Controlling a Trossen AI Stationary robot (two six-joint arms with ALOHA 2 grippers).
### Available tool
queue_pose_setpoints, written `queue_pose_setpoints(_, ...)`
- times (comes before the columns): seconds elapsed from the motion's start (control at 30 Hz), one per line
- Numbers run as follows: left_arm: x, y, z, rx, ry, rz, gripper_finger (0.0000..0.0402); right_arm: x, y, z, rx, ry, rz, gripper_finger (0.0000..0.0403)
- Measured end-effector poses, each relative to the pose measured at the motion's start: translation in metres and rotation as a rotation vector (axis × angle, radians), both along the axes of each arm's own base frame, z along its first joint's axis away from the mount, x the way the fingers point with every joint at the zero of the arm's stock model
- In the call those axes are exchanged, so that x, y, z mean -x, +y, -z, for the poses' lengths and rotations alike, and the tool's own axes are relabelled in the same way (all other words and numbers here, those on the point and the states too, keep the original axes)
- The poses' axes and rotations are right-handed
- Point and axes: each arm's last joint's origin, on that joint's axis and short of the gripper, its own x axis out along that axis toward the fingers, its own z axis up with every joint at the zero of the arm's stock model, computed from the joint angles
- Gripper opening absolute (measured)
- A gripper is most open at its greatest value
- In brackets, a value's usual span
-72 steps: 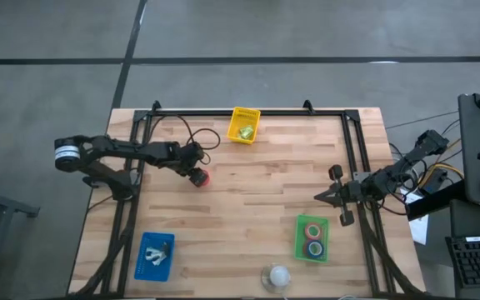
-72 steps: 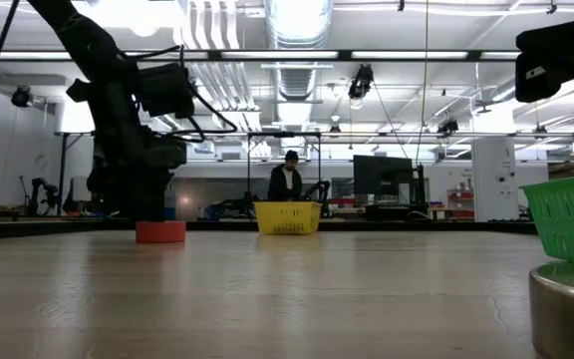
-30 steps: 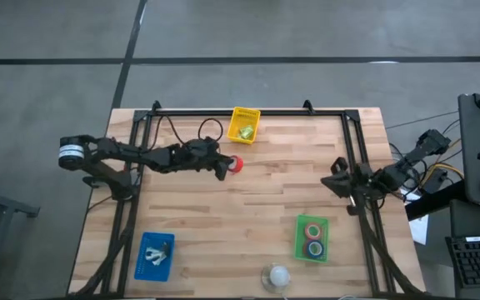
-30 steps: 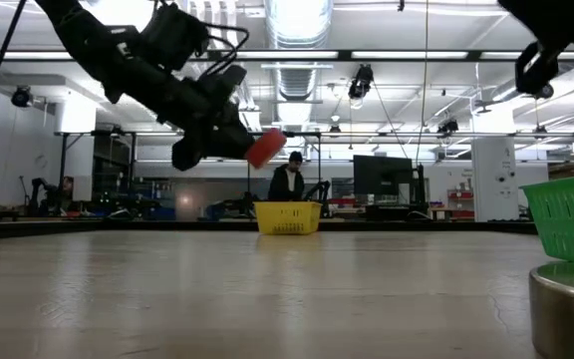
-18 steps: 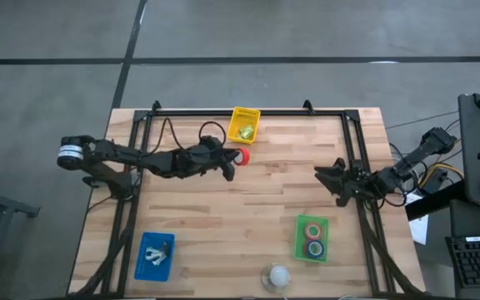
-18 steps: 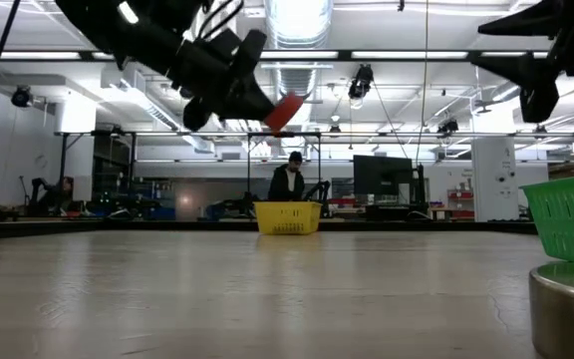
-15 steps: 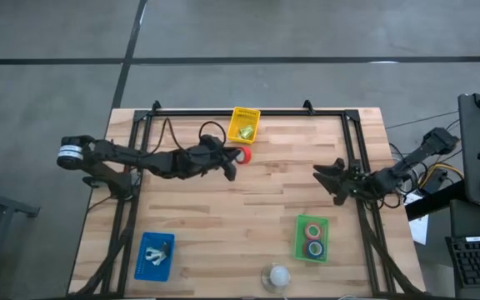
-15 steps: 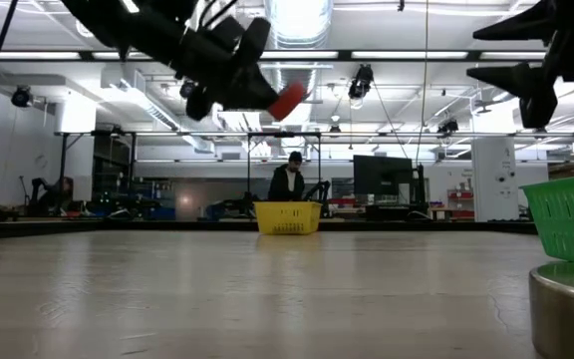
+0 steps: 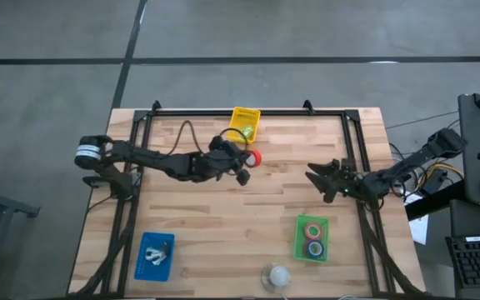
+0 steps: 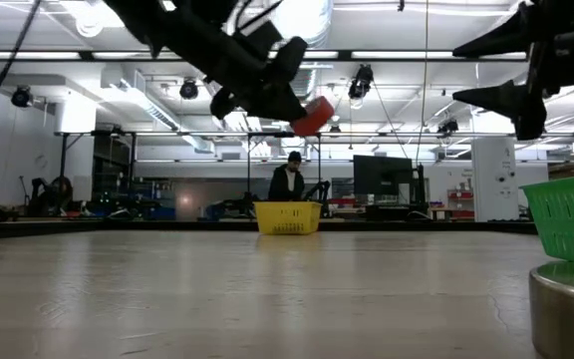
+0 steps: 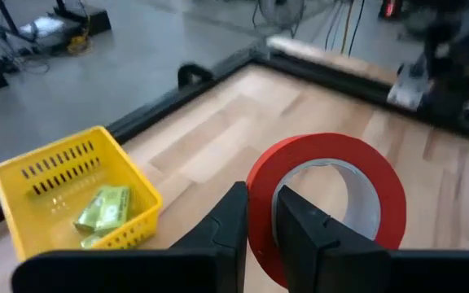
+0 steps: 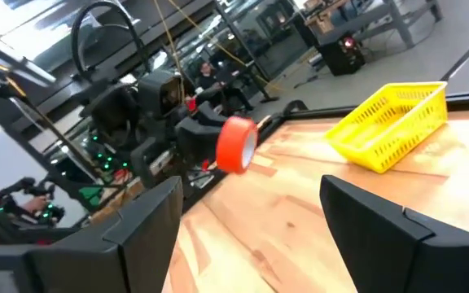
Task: Pick and place Stapler, Stapler remover, tape
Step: Put the red tape into the green bin
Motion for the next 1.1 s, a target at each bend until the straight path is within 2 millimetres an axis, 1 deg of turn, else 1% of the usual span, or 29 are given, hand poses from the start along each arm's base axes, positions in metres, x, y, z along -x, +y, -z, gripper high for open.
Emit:
queue_pose_setpoints(0.2,-0.03,-0.004,-0.001,-0.025,0.132,0.02,0.0051,-0.014,0.0,-0.005,0.01,0.042,0.038,0.0279)
queue_pose_setpoints(0.37,-0.049,-0.009,-0.008,-0.058,0.147,0.038,0.0051,-0.025,-0.002,-0.007,0.015,0.073,0.052,0.0275)
queue_pose_setpoints(0.53,-0.061,-0.019,-0.009,-0.077,0.148,0.061,0.0051,-0.035,-0.003,-0.004,-0.015,0.093,0.026,0.0282)
queue_pose_setpoints(0.63,-0.067,-0.025,-0.009,-0.108,0.155,0.069,0.0051,-0.042,-0.004,-0.002,-0.032,0.111,0.04,0.0288)
queue_pose_setpoints(0.73,-0.068,-0.029,-0.009,-0.136,0.164,0.055,0.0051,-0.049,-0.004,0.003,-0.039,0.143,0.048,0.0295)
queue_pose_setpoints(0.9,-0.069,-0.034,-0.013,-0.146,0.126,0.063,0.0051,-0.064,-0.001,0.001,-0.029,0.178,0.04,0.0299)
queue_pose_setpoints(1.1,-0.069,-0.042,-0.013,-0.169,0.133,0.078,0.0051,-0.086,0.004,-0.006,0.025,0.218,0.036,0.0288)
